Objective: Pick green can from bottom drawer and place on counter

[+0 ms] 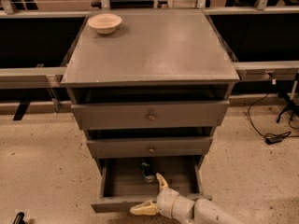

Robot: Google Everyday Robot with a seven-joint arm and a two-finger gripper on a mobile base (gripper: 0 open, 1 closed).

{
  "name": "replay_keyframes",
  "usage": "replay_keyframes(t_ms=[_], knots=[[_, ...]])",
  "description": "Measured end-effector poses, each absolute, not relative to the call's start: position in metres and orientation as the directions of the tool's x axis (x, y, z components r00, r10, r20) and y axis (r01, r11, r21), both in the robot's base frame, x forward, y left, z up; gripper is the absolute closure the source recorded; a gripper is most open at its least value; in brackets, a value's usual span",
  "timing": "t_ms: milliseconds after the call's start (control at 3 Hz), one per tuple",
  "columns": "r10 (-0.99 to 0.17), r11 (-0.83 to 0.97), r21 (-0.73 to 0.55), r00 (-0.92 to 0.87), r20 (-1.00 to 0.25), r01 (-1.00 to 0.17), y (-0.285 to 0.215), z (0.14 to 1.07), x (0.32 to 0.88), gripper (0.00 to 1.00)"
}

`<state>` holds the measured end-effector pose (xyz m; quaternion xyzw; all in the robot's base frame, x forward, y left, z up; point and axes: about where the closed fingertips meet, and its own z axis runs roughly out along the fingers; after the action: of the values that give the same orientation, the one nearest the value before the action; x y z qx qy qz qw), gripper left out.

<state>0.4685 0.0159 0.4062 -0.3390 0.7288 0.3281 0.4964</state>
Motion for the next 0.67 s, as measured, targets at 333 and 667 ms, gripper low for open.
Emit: replay_keyframes(t_ms=[333, 667], knots=[[-0.138, 0.577, 0.166, -0.295, -0.945, -0.800, 0.0127, 0.3945, 0.4777, 0.00], [-0.232, 0.555, 0.058, -0.221, -0.947, -0.830, 0.0219, 0.3962, 0.4874, 0.00]])
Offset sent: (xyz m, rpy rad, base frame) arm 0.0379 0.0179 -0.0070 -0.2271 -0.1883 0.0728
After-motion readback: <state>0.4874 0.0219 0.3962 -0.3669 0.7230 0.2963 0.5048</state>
